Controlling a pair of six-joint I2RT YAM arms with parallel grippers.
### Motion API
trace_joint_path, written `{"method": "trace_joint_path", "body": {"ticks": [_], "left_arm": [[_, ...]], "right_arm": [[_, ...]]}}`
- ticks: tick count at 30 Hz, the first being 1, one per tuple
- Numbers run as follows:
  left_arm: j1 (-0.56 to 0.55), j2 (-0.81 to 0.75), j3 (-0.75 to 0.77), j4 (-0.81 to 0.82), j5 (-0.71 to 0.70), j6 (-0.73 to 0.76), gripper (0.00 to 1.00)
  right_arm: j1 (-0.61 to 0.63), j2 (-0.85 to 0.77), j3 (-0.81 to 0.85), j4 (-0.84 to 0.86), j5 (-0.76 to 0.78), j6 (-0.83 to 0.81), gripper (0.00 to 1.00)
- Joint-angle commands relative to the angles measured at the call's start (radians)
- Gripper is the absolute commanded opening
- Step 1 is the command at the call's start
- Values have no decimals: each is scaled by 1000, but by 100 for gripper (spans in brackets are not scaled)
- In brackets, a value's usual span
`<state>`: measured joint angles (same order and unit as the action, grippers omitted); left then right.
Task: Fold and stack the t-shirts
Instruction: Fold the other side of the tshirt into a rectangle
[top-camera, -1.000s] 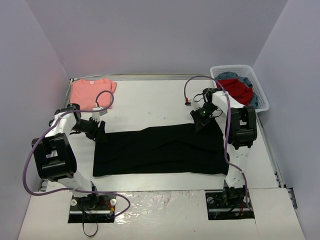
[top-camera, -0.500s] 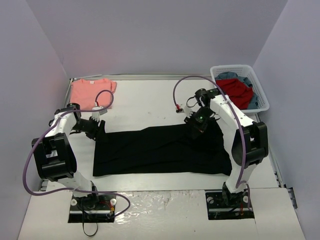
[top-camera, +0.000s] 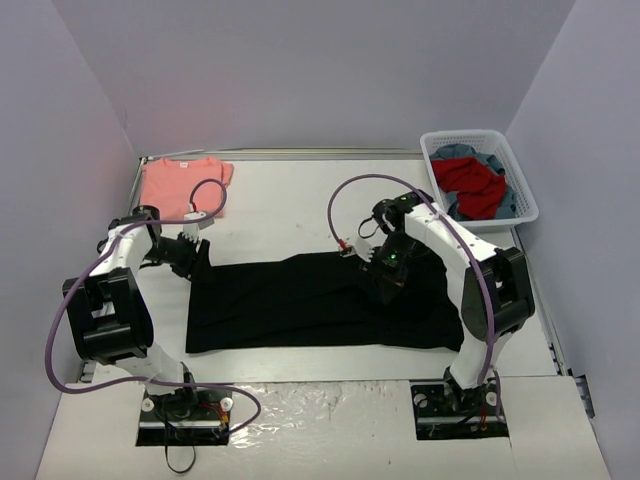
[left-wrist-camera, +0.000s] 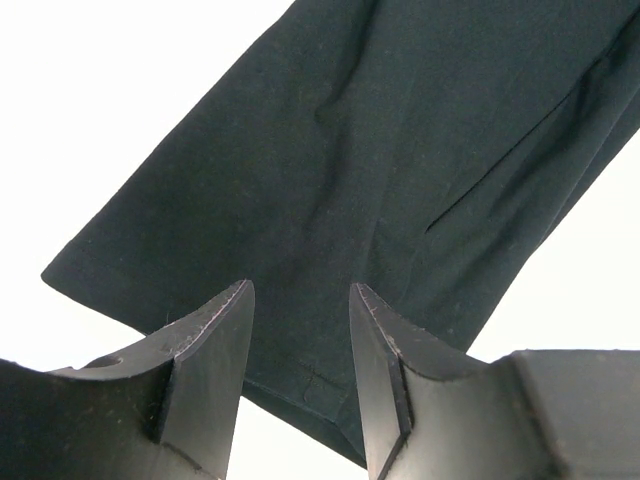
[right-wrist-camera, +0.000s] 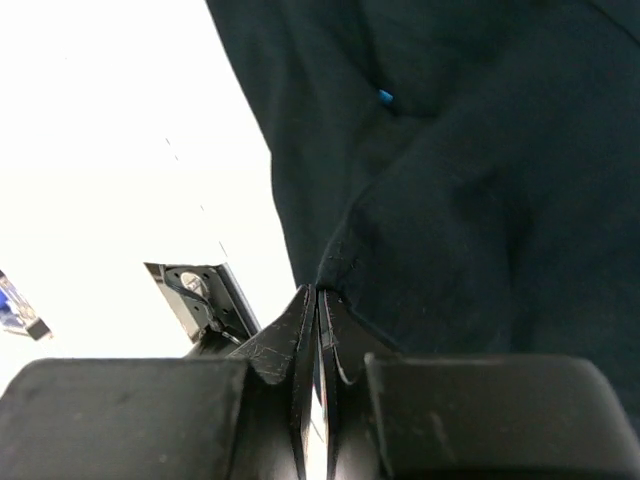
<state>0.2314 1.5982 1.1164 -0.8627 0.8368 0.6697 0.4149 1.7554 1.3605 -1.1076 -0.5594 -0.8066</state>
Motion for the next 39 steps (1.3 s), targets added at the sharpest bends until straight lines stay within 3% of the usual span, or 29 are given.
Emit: {"method": "trace_joint_path", "body": {"ticks": [1, 11, 14, 16, 17, 20, 24, 26, 27, 28, 33, 39], "left_arm": [[8, -50, 7, -7, 15, -1, 41], [8, -50, 0, -1, 10, -4, 39], [8, -46, 0, 1, 12, -4, 39], [8, -41, 2, 2, 12, -5, 39], [8, -38, 3, 2, 13, -4, 39], [9, -37, 2, 4, 15, -4, 39], [6, -37, 2, 1, 18, 2, 39], [6, -38, 0, 2, 12, 4, 39], [6, -38, -3, 5, 5, 4, 39], [5, -41, -6, 13, -2, 4, 39], [-15, -55, -27, 42, -65, 4, 35], [-72, -37, -52, 114, -221, -42, 34]], "right_arm": [[56, -59, -12, -78, -13, -8, 0], [137, -30, -12, -77, -36, 1, 0], [142, -25, -26, -77, -36, -5, 9], [142, -27, -35, -77, -36, -6, 27], [142, -28, -37, -75, -36, -8, 31], [137, -45, -35, -75, -30, -3, 34], [102, -89, -28, -64, 10, 14, 31], [62, -111, -32, -20, 81, 66, 25], [49, -117, -34, 6, 113, 88, 18], [29, -125, -44, 64, 145, 137, 1], [-99, -103, -76, 163, 291, 193, 0], [-136, -31, -129, 256, 369, 214, 0]]}}
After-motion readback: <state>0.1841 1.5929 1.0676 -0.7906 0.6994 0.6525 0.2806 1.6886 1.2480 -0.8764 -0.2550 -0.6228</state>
